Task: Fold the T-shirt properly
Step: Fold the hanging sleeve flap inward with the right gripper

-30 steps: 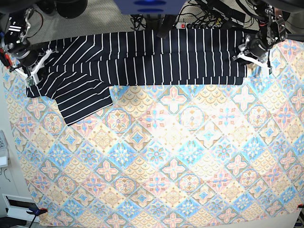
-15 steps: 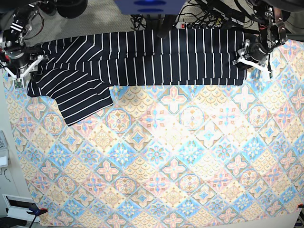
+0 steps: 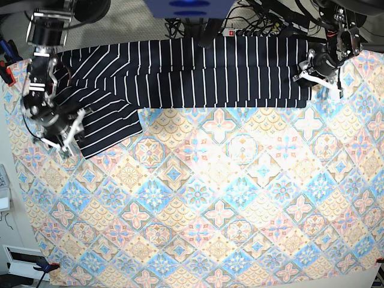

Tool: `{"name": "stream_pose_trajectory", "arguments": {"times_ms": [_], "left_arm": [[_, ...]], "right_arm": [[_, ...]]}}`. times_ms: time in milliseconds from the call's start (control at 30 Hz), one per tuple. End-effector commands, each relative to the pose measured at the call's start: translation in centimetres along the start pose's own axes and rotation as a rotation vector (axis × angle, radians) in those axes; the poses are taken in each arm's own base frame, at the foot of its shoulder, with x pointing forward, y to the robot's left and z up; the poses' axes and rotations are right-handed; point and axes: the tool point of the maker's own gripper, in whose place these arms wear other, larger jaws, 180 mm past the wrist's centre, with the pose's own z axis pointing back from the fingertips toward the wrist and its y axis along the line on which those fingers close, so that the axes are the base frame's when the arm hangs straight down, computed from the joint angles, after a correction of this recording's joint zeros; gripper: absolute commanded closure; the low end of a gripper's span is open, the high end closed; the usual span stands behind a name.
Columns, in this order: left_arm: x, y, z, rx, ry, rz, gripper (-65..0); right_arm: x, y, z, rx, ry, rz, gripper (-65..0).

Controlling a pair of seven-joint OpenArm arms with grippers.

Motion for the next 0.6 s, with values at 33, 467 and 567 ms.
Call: {"name": "stream_pose_trajectory", "arguments": {"times_ms": [33, 467, 567], "left_arm": [[1.0, 0.0, 0.4, -0.004, -0.026, -0.014, -16.2], [0.9, 0.0, 0.4, -0.004, -0.025, -0.013, -16.3], [0.9, 0.1, 0.4, -0.003, -0.026, -0.012, -16.3]], "right_arm": [[1.0, -1.4, -0.3, -0.016, -0.010, 0.021, -25.6], [0.0, 0.4, -4.6, 0.089, 0.048, -0.006, -31.5], [-1.4, 0.7, -5.2, 0.105, 0.063, -0.043, -31.5]]}}
